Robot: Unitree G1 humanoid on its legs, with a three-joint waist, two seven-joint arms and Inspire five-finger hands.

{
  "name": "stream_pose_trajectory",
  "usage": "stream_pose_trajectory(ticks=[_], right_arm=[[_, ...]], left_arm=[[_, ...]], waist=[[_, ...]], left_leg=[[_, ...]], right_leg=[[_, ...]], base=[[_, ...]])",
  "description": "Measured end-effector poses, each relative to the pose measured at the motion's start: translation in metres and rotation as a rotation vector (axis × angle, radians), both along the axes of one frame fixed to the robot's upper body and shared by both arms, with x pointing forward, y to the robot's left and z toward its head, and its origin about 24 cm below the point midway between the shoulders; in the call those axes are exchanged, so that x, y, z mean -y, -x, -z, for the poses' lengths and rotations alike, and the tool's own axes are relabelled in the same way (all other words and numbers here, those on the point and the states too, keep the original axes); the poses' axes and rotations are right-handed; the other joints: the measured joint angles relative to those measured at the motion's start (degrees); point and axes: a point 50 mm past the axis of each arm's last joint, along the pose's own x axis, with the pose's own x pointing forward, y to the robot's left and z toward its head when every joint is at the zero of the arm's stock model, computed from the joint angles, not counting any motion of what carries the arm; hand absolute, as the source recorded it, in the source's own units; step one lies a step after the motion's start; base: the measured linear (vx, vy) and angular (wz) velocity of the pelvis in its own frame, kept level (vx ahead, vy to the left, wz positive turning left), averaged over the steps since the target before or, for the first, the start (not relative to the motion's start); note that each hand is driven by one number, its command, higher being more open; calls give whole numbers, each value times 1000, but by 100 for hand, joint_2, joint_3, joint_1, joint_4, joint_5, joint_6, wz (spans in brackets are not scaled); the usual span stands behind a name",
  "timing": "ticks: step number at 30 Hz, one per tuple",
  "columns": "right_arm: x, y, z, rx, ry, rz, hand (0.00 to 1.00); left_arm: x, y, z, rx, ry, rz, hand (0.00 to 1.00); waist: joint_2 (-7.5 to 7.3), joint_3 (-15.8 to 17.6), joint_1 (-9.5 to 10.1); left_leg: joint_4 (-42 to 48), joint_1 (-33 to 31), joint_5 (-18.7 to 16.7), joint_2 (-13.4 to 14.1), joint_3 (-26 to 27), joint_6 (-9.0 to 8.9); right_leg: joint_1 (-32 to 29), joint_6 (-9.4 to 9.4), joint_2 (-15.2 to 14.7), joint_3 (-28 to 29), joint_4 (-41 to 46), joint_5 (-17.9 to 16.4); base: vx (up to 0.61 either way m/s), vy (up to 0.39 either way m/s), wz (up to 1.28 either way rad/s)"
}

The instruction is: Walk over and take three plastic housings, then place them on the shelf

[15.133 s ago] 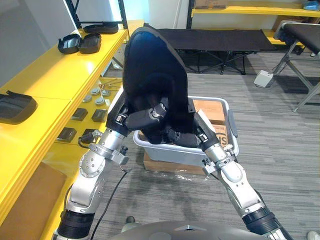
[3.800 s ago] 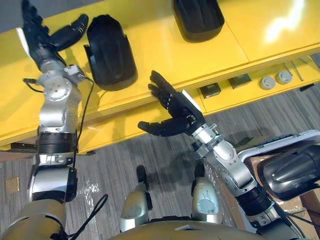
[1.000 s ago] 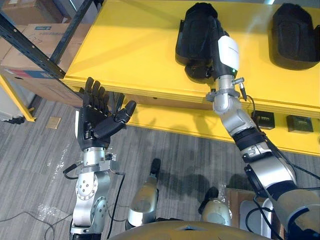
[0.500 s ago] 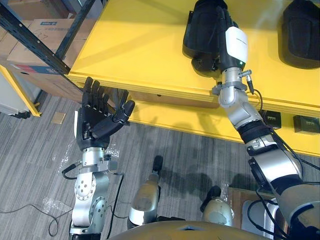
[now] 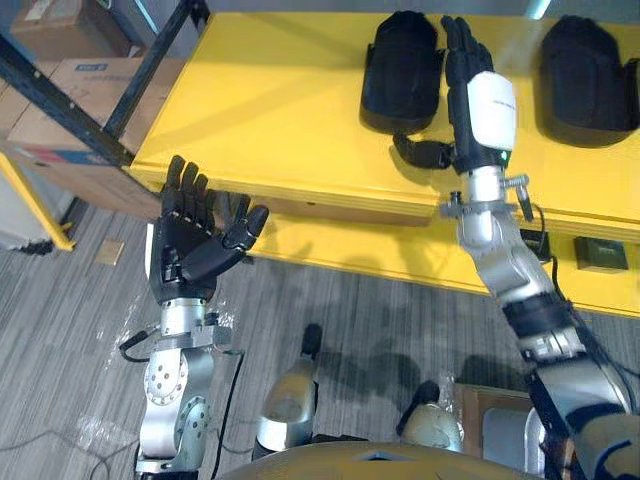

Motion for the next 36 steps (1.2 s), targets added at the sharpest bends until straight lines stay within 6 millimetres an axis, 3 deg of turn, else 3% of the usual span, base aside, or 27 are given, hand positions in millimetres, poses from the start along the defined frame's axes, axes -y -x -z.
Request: stream_pose_trajectory(ticks=[4, 7, 9, 13, 16, 19, 23, 28, 30, 34, 35, 36], right_arm=[[9, 24, -11, 55, -110, -122, 100], [19, 42, -14, 94, -198, -151, 100], [28, 61, -1, 82, -328, -153, 100], [48, 93, 46, -70, -632, -88, 100], [62, 115, 77, -154, -816, 23, 100], [71, 132, 93, -196, -887, 122, 100], [81, 153, 96, -203, -897, 208, 100], [89, 168, 90, -177, -899, 240, 100], [95, 176, 90, -174, -915, 247, 100], [93, 183, 97, -238, -955, 191, 100], [91, 183, 99, -257, -968, 168, 100], [85, 179, 100, -278, -985, 117, 100]], left_arm=[[-1, -1, -4, 17, -40, 50, 100], [0, -1, -5, 26, -37, 64, 100], [0, 1, -3, 20, -27, 68, 100], [5, 13, -2, 38, 44, 78, 100], [10, 15, -8, 92, 84, 123, 100], [20, 16, -15, 156, 129, 171, 100], [40, 9, -23, 207, 188, 269, 100], [53, -11, -32, 233, 182, 310, 100], [56, -21, -30, 211, 208, 266, 100], [67, -24, -28, 176, 238, 238, 100], [71, -24, -27, 173, 229, 240, 100], [74, -23, -27, 172, 208, 245, 100]], waist=[[-255, -344, -119], [-285, -392, -128], [-296, -584, -159], [-326, -889, -459], [-331, -908, -624], [-318, -942, -790], [-317, -1032, -1005], [-378, -1148, -1428], [-374, -1178, -1701], [-340, -1187, -1922], [-334, -1188, -1900], [-306, -1181, -1821]], left_leg=[[0, 230, -58, 13, 327, -38], [-3, 473, -148, 48, 495, -52], [-5, 551, -258, 107, 658, -80], [-5, 595, -352, 276, 1020, -116], [-4, 701, -365, 378, 1323, -166], [-2, 765, -435, 441, 1679, -211], [19, 894, -539, 511, 2299, -273], [27, 1297, -861, 597, 3308, -402], [159, 1414, -1029, 619, 3679, -452], [692, 1345, -1394, 767, 3824, -466], [835, 1295, -1516, 787, 3694, -421], [1074, 1172, -1774, 784, 3176, -359]], right_leg=[[174, 13, 14, 153, -169, 32], [306, 9, 36, 317, -188, 29], [300, -13, 99, 466, -267, 17], [116, -67, 268, 850, -401, -5], [81, -112, 384, 1149, -560, 136], [-118, -142, 461, 1524, -586, 221], [-417, -146, 589, 2175, -697, 414], [-735, -146, 862, 3187, -759, 548], [-830, -114, 948, 3554, -771, 574], [-884, -136, 1048, 3821, -767, 597], [-899, -155, 1075, 3885, -757, 611], [-931, -166, 1126, 3999, -756, 622]], base=[[71, -38, -23], [9, -17, -29], [-24, -21, -47], [-17, -35, -43], [16, -31, -51], [14, -9, -64], [39, 0, -92], [43, 1, -107], [67, 9, -88], [54, 2, -45], [33, 10, -34], [-5, 43, -49]])
